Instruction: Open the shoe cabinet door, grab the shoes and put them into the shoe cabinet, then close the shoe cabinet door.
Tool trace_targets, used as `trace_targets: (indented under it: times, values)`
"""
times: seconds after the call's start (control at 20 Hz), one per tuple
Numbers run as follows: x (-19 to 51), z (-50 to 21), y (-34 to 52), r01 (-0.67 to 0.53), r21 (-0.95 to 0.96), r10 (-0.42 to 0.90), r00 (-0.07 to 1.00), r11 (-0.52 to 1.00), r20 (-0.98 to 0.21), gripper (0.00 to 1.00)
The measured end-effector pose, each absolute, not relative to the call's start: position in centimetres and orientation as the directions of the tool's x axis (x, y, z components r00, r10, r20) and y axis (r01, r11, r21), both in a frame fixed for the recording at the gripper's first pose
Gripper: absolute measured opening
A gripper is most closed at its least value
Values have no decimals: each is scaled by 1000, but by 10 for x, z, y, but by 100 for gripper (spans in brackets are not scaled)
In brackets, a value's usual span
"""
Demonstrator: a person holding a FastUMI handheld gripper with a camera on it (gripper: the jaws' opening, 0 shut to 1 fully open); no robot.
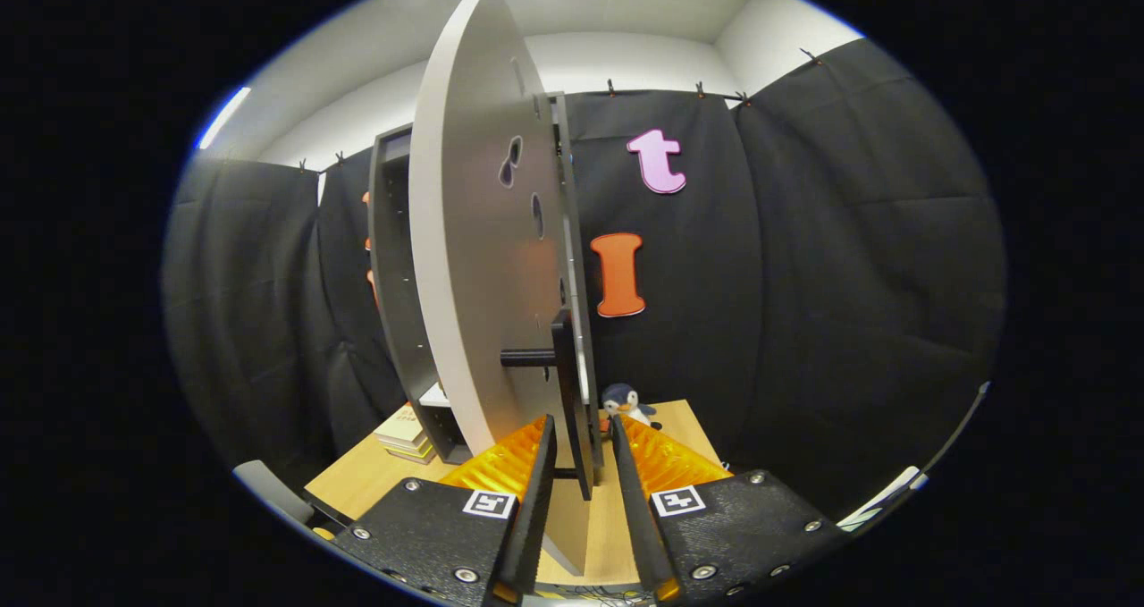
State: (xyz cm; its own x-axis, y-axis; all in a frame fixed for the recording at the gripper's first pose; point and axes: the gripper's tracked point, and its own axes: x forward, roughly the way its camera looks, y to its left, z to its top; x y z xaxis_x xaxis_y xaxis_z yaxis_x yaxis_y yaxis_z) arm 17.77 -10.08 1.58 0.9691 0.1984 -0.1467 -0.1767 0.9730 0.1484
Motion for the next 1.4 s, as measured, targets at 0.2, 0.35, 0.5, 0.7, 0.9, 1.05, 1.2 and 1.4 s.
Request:
trace_targets:
  times: [0.2,0.35,0.5,0.7,0.9,1.05,1.2,1.4]
  values:
    - [183,17,-89,-293,152,312,943,944,-121,42]
    - [185,18,-83,-368,147,385,916,918,-109,42]
    - [186,19,-78,-405,166,425,900,899,-102,42]
    - [184,19,-76,-459,172,479,873,872,-97,42]
    - [180,17,-74,-502,188,524,846,844,-92,42]
    - [179,18,-73,-510,162,527,844,845,-95,42]
    - [180,16,-68,-514,158,531,842,843,-97,42]
    - [182,17,-59,-521,171,540,837,836,-86,42]
